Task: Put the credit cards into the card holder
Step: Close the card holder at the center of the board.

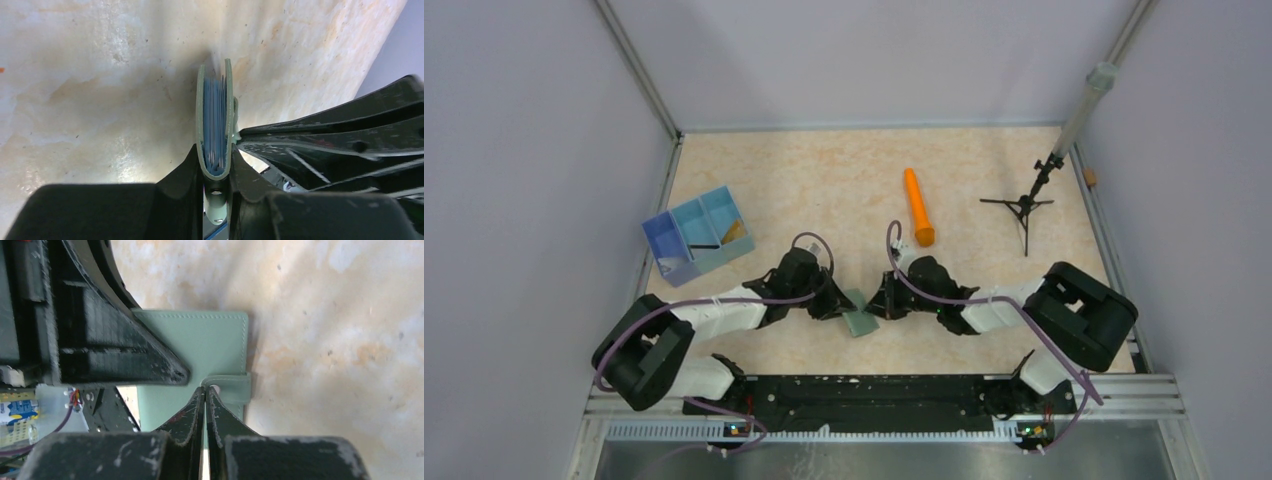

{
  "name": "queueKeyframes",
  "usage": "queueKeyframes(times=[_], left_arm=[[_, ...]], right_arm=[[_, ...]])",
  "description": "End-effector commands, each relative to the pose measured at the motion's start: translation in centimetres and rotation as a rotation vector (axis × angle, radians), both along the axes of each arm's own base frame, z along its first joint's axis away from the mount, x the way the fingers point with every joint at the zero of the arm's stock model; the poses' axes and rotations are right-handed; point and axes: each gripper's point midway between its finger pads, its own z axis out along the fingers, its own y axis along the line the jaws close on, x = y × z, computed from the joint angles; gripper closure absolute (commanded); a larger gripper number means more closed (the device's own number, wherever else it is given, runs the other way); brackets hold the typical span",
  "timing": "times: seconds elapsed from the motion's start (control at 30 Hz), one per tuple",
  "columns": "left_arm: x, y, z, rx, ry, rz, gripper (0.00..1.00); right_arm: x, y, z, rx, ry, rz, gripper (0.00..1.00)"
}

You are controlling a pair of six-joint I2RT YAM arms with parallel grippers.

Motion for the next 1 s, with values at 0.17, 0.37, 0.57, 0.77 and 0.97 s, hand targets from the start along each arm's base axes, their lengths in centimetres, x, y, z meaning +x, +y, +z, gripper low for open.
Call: queueKeyframes(times=[0.17, 0.37, 0.57, 0.77, 0.97], left_arm=[[1.0, 0.3, -0.1, -0.021, -0.040, 0.060, 1.00], [0.8, 0.2, -0.3, -0.013, -0.036, 0.038, 1.00], [0.9, 1.0, -0.5, 0.082, -0.069, -0.019, 1.00], [1.1, 1.5, -0.2, 0.205, -0.063, -0.123, 1.00], [0.9, 2.0, -0.8, 0.303, -0.023, -0.220, 1.00]], right_arm=[[-3.8, -2.4, -4.1, -0.121, 0.137, 0.005, 1.00], [-2.7, -2.0, -2.8, -0.130, 0.081, 0.001, 1.00], [-1.4, -3.1, -0.2, -0.213, -0.037, 0.005, 0.89], [-0.6, -2.8, 0.6, -0.266, -0.104, 0.063, 0.53], [0.1, -0.7, 2.6, -0.181, -0.127, 0.081, 0.45]])
